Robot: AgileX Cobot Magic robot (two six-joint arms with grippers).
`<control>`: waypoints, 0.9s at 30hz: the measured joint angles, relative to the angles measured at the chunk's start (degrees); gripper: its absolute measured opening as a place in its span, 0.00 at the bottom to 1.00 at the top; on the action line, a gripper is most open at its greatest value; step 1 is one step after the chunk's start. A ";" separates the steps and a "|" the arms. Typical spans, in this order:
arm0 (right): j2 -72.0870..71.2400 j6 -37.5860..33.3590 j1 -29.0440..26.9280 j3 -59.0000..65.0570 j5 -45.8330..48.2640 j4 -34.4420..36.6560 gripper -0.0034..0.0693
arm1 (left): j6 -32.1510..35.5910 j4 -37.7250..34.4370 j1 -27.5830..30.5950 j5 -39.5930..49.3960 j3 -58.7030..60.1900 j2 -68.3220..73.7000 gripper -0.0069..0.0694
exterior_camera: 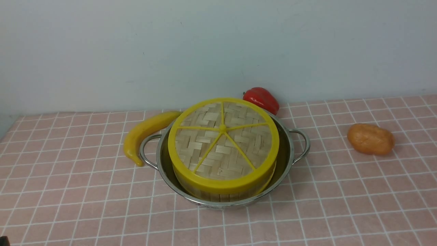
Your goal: Place the steamer in the pot on the pink tablecloth, and put the lid on the steamer.
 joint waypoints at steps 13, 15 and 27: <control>-12.32 -5.00 -22.28 14.45 -12.21 -5.89 0.38 | 0.00 0.00 0.00 0.00 0.00 0.00 0.24; -13.35 -4.94 -25.29 19.52 -18.22 -5.83 0.38 | 0.00 -0.05 0.00 0.00 0.00 0.00 0.24; -13.33 -4.49 -28.39 37.82 -38.25 -6.81 0.38 | 0.00 -0.05 0.00 0.00 0.00 0.00 0.27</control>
